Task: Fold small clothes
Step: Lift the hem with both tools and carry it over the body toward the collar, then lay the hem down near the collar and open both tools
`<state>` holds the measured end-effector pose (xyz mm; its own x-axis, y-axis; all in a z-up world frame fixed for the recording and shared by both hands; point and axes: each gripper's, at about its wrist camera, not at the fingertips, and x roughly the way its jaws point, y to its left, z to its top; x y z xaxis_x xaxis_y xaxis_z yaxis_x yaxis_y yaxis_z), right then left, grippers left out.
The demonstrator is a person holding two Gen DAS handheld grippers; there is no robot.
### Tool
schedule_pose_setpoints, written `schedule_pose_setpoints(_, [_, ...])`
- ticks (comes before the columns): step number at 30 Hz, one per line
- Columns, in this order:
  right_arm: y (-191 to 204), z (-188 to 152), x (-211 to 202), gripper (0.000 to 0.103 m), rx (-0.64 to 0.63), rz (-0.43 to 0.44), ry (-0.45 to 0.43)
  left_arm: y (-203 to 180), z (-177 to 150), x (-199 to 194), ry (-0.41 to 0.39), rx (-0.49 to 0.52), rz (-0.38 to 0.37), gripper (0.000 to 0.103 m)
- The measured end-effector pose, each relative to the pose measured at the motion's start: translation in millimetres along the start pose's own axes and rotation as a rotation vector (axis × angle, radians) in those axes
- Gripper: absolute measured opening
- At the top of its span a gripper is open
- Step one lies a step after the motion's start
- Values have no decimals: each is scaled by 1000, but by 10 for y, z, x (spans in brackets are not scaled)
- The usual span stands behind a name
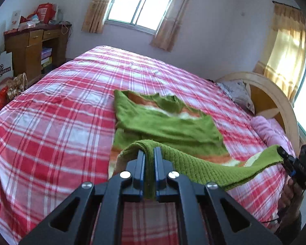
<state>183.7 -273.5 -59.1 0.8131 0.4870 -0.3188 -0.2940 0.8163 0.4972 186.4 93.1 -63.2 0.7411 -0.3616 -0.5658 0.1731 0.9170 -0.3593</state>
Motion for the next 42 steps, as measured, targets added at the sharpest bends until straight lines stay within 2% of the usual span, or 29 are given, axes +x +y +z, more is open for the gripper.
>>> schedule_pose_setpoints(13, [6, 730, 455, 8, -46, -17, -39, -23, 685, 388, -54, -19, 19, 8])
schedule_pose_setpoints(18, [-127, 870, 675, 8, -25, -41, -29, -16, 918, 646, -57, -16, 37, 7])
schedule_pose_setpoints(33, [-865, 1138, 1869, 8, 36, -147, 111, 155, 1169, 1738, 77, -6, 131, 7])
schedule_pose_setpoints(39, [-1212, 1036, 2382, 8, 57, -199, 192, 264, 1178, 2160, 128, 13, 205, 6])
schedule_pose_setpoints(42, [-1367, 999, 2603, 8, 59, -229, 222, 342, 1197, 2333, 123, 35, 274, 7])
